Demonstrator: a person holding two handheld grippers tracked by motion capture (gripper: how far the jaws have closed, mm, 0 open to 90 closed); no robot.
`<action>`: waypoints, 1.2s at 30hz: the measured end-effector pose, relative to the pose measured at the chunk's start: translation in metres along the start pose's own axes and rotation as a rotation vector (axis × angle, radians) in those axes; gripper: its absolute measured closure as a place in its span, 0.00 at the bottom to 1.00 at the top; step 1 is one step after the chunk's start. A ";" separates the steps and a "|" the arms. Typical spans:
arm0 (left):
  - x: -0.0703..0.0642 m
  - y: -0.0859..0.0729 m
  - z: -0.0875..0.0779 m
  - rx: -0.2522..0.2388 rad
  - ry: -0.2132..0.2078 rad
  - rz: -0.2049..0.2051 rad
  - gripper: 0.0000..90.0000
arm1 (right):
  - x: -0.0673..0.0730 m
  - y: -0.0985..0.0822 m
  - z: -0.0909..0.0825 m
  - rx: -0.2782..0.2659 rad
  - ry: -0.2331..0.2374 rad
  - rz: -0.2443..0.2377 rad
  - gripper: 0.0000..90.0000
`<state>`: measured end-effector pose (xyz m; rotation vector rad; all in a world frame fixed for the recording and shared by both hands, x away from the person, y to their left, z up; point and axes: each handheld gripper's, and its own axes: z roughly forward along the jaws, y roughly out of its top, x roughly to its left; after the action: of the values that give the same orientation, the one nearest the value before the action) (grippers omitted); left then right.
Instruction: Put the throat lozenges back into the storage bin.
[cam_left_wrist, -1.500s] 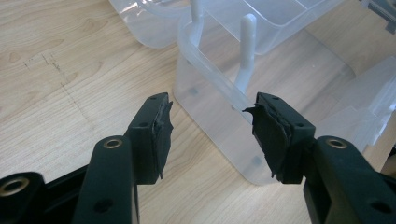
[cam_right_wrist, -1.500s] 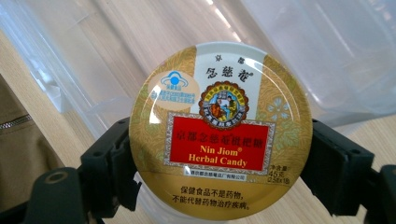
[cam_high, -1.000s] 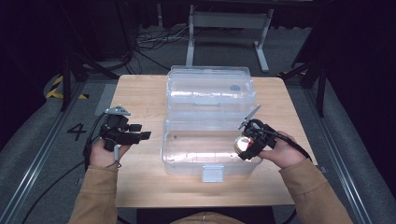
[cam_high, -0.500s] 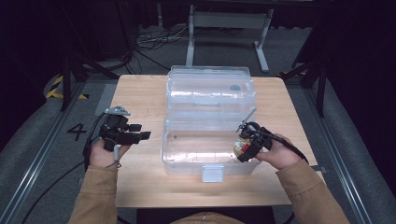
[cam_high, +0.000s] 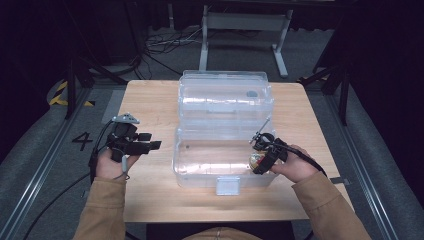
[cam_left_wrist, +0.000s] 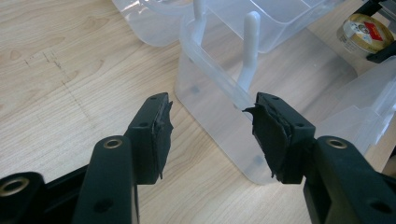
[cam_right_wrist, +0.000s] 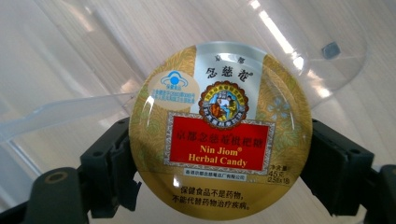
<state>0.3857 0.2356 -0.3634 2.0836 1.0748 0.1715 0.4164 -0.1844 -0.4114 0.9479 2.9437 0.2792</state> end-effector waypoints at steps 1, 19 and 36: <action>0.000 0.000 0.000 0.000 0.000 0.000 0.52 | 0.000 0.000 0.000 0.000 0.000 0.000 0.23; 0.001 0.000 0.001 0.002 -0.001 0.000 0.52 | 0.003 0.001 0.004 0.013 -0.023 -0.005 0.23; 0.002 0.000 0.001 0.006 -0.003 -0.001 0.52 | 0.003 0.000 0.005 0.003 -0.021 0.007 0.22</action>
<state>0.3870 0.2364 -0.3649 2.0876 1.0761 0.1647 0.4142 -0.1818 -0.4163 0.9559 2.9233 0.2630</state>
